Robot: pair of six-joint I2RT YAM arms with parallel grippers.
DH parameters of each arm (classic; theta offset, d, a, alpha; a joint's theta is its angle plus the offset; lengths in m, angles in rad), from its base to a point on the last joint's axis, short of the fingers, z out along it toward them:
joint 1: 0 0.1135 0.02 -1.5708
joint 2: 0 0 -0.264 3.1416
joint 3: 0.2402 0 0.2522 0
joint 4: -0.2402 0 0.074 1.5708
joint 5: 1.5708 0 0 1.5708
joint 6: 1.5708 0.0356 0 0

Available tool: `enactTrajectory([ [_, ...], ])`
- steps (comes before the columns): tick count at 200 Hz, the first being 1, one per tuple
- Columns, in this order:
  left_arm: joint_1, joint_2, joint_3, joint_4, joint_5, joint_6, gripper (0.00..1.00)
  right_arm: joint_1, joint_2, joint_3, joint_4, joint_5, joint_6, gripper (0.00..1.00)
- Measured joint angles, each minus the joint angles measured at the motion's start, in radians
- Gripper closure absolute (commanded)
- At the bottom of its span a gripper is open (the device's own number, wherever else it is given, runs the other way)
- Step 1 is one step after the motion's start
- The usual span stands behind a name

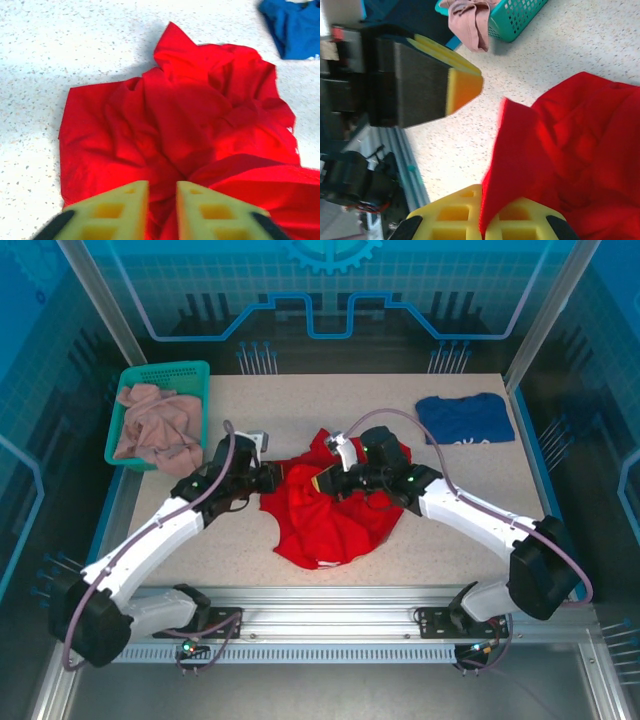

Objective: Fold the inside-out t-shirt

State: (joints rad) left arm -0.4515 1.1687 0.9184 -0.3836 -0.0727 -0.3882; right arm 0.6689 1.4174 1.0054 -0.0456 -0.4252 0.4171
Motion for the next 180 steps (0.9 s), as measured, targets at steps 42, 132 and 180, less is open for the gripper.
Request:
enactTrajectory([
  [42, -0.01, -0.075, -0.037, 0.004, 0.07, -0.044, 0.42, -0.016, 0.01, -0.031, 0.09, -0.04, 0.142, 1.0],
  [132, -0.016, -0.008, -0.129, 0.14, 0.324, -0.208, 0.48, -0.016, 0.013, -0.051, 0.143, -0.039, 0.196, 1.0],
  [180, -0.016, 0.04, -0.128, 0.165, 0.338, -0.217, 0.59, -0.016, 0.013, -0.06, 0.145, -0.031, 0.197, 1.0],
])
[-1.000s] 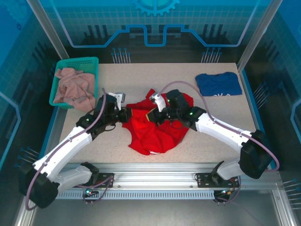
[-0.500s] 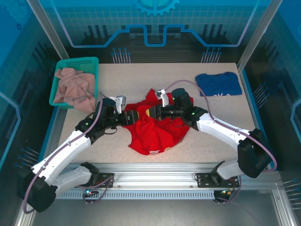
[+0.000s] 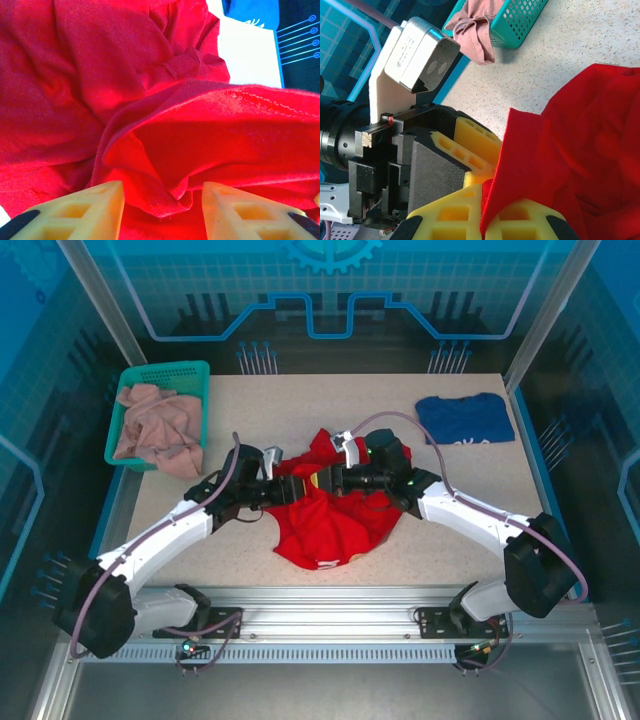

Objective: Fold the inside-out t-shirt

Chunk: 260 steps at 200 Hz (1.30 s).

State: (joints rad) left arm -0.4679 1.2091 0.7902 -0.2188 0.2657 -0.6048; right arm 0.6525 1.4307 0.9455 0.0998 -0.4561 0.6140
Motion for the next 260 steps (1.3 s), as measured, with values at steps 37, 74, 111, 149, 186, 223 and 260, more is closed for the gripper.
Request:
enactTrajectory([
  [37, 0.0, 0.034, 0.006, 0.027, 0.022, 0.0, 0.76, 0.0, 0.0, -0.002, 0.0, 0.003, 0.0, 1.0],
  [74, 0.002, 0.037, 0.016, 0.03, 0.044, 0.008, 1.0, -0.009, -0.002, -0.004, -0.005, 0.019, -0.005, 1.0],
  [111, 0.086, -0.06, 0.017, 0.07, 0.186, -0.021, 1.0, -0.077, -0.064, -0.01, -0.077, 0.064, -0.056, 1.0],
  [149, 0.198, -0.177, 0.005, 0.2, 0.381, -0.118, 1.0, -0.126, -0.107, -0.01, -0.156, 0.055, -0.151, 1.0],
  [186, 0.263, -0.206, -0.021, 0.19, 0.455, -0.135, 1.0, -0.158, -0.121, -0.014, -0.185, -0.004, -0.189, 1.0],
  [223, 0.282, -0.208, -0.027, 0.082, 0.418, -0.074, 1.0, -0.196, -0.167, -0.072, -0.122, -0.094, -0.161, 0.99],
  [260, 0.264, -0.19, -0.037, 0.038, 0.396, -0.034, 1.0, -0.198, -0.164, -0.105, -0.071, -0.151, -0.123, 0.95],
])
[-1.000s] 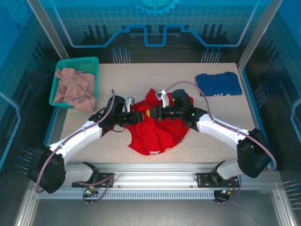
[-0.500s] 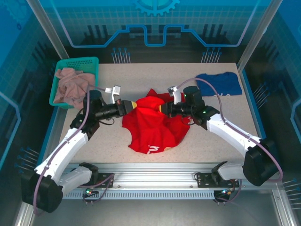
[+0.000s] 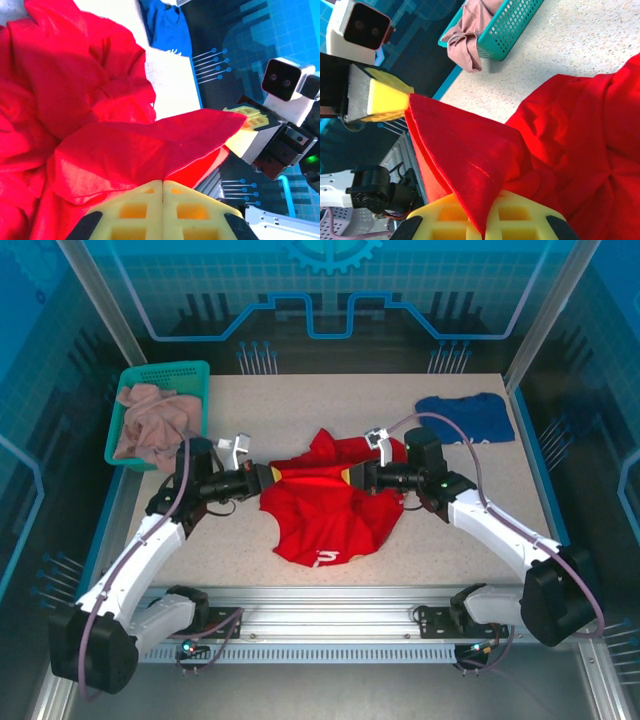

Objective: Fold the inside-out t-shirt

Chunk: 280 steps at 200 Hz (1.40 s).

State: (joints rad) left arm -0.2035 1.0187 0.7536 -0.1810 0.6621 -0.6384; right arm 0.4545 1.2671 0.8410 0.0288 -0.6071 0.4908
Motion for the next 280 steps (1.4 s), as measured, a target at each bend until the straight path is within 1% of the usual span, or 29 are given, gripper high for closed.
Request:
enactTrajectory([
  [24, -0.029, 0.003, 0.001, -0.006, -0.012, 0.017, 1.0, 0.003, 0.017, 0.0, 0.0, 0.0, 0.006, 0.93],
  [45, -0.033, 0.003, 0.003, -0.035, -0.049, 0.037, 1.0, 0.01, 0.029, 0.01, -0.064, 0.045, -0.014, 0.9],
  [59, -0.033, 0.003, 0.005, -0.059, -0.076, 0.048, 1.0, 0.019, 0.031, 0.031, -0.12, 0.085, -0.041, 0.84],
  [82, -0.033, 0.003, 0.01, -0.087, -0.117, 0.066, 1.0, 0.027, 0.031, 0.06, -0.172, 0.131, -0.066, 0.71],
  [94, -0.033, 0.003, 0.01, -0.1, -0.132, 0.07, 1.0, 0.029, 0.033, 0.071, -0.194, 0.146, -0.074, 0.66],
  [134, -0.033, 0.003, 0.01, -0.111, -0.147, 0.072, 1.0, 0.037, 0.069, 0.096, -0.239, 0.186, -0.106, 0.57],
  [157, -0.033, 0.003, 0.011, -0.122, -0.156, 0.077, 1.0, 0.08, 0.078, 0.097, -0.277, 0.255, -0.153, 0.52],
  [165, -0.033, 0.003, 0.011, -0.13, -0.161, 0.083, 1.0, 0.104, 0.082, 0.098, -0.286, 0.282, -0.176, 0.43],
  [166, -0.033, 0.003, 0.011, -0.131, -0.162, 0.085, 1.0, 0.106, 0.082, 0.098, -0.287, 0.285, -0.179, 0.43],
  [168, -0.033, 0.003, 0.011, -0.132, -0.162, 0.087, 1.0, 0.11, 0.083, 0.098, -0.287, 0.288, -0.18, 0.39],
  [190, -0.033, 0.003, 0.012, -0.138, -0.167, 0.096, 1.0, 0.162, 0.108, 0.106, -0.291, 0.328, -0.242, 0.23],
  [200, -0.033, 0.003, 0.013, -0.14, -0.169, 0.097, 1.0, 0.186, 0.12, 0.113, -0.291, 0.348, -0.288, 0.2],
  [217, -0.034, 0.003, 0.017, -0.153, -0.169, 0.1, 1.0, 0.241, 0.137, 0.134, -0.291, 0.398, -0.366, 0.17],
  [233, -0.035, 0.003, 0.02, -0.156, -0.169, 0.106, 1.0, 0.291, 0.157, 0.174, -0.291, 0.434, -0.451, 0.17],
  [258, -0.037, 0.003, 0.024, -0.158, -0.169, 0.115, 1.0, 0.316, 0.218, 0.26, -0.287, 0.45, -0.539, 0.24],
  [280, -0.041, 0.003, 0.024, -0.158, -0.169, 0.115, 1.0, 0.316, 0.25, 0.301, -0.303, 0.487, -0.565, 0.29],
])
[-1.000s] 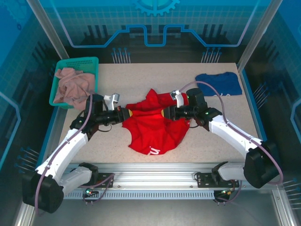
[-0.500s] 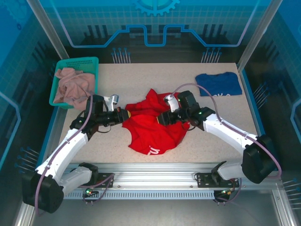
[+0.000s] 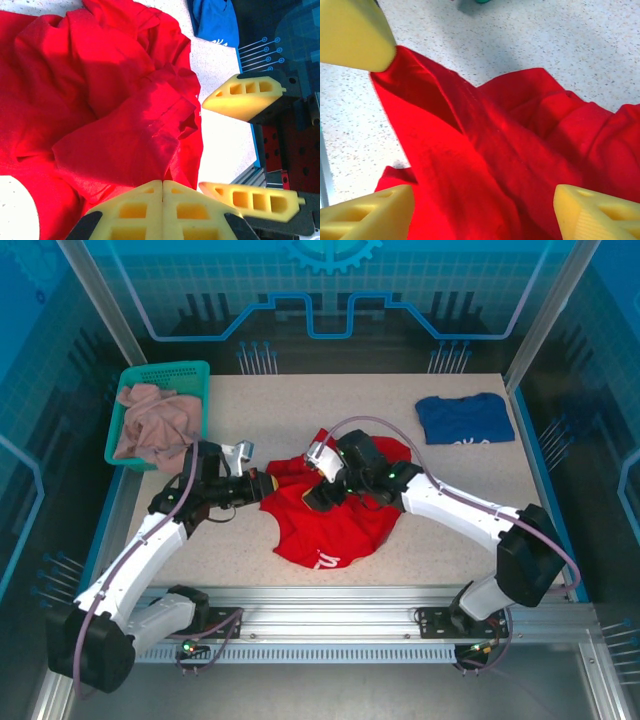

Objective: Fold the inside-out t-shirt

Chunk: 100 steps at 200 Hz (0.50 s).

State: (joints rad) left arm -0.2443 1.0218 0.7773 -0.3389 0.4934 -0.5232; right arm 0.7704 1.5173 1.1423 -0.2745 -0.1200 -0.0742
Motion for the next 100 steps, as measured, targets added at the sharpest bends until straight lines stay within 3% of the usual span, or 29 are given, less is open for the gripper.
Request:
enactTrajectory([
  [23, -0.002, 0.0, 0.001, 0.0, 0.0, 0.0, 1.0, 0.0, 0.0, 0.005, -0.048, 0.071, 0.05, 0.3],
  [48, -0.011, 0.002, 0.006, 0.002, 0.0, 0.0, 1.0, 0.0, -0.014, -0.005, -0.097, 0.146, 0.21, 0.31],
  [100, -0.015, 0.021, 0.008, 0.005, 0.0, 0.0, 1.0, 0.0, -0.039, -0.089, -0.076, 0.166, 0.472, 0.27],
])
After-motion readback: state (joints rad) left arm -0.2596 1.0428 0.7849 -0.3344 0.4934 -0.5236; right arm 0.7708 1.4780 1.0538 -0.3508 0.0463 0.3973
